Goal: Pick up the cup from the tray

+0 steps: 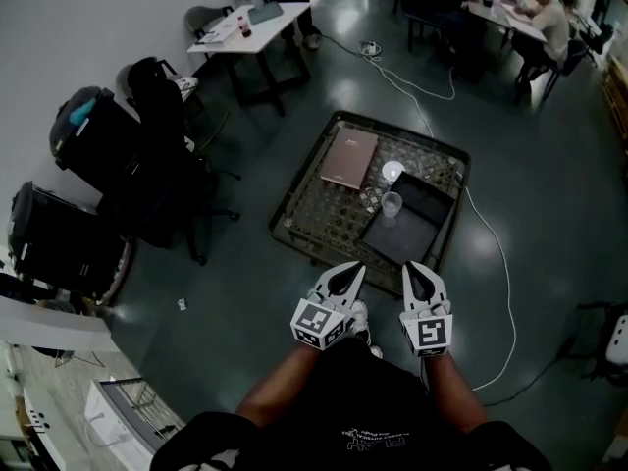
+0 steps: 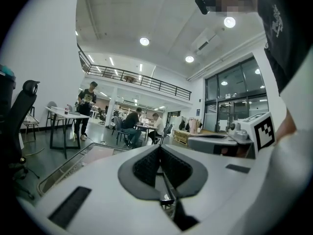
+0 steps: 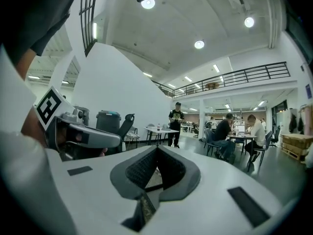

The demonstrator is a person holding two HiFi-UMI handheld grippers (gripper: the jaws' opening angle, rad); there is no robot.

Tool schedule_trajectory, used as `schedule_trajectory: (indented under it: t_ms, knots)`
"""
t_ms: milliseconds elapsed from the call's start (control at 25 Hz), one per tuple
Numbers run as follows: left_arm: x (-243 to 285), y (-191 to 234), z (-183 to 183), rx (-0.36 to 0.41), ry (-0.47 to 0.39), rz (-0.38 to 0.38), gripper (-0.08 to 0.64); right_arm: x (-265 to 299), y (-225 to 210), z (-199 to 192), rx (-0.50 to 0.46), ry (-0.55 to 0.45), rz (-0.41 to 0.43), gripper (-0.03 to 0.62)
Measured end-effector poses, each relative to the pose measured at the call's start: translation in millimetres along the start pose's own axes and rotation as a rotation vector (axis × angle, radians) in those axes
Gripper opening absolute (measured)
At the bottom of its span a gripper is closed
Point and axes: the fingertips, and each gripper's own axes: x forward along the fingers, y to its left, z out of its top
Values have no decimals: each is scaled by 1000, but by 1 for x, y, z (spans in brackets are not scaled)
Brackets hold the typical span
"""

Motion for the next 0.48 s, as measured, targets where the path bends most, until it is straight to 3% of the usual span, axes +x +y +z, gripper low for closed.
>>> schedule_trajectory:
  t_ms: [480]
  knots:
    - [64,63,0,-37,16,-9,9,78,-36,-18,27,85,-1,8]
